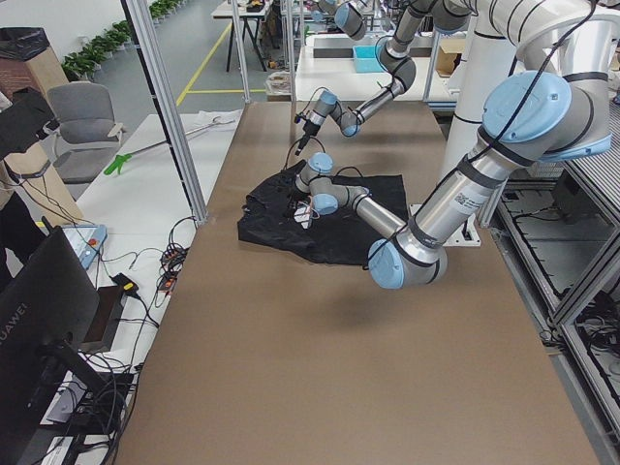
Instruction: Fold clothes
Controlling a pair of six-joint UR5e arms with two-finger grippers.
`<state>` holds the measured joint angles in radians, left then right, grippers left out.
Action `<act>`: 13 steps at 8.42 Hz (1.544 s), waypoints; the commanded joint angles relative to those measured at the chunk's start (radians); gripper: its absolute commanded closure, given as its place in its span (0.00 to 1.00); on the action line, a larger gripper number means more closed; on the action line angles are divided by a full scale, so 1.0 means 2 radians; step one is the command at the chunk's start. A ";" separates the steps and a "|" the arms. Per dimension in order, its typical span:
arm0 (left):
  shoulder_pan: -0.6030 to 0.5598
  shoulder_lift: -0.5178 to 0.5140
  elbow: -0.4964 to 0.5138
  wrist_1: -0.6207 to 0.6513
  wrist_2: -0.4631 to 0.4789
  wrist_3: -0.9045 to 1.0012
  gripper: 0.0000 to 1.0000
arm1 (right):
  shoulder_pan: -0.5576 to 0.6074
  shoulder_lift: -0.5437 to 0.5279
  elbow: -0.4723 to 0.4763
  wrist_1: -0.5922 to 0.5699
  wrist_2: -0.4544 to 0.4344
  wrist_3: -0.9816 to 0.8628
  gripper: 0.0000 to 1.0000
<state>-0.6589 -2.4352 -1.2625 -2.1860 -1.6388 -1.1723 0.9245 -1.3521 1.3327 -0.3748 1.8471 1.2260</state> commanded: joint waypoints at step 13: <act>0.001 0.013 -0.001 -0.013 0.010 -0.001 0.00 | -0.012 0.003 -0.031 0.035 0.027 -0.055 0.87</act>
<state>-0.6565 -2.4129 -1.2640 -2.2050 -1.6183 -1.1751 0.9026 -1.3486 1.2621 -0.3004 1.9032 1.1137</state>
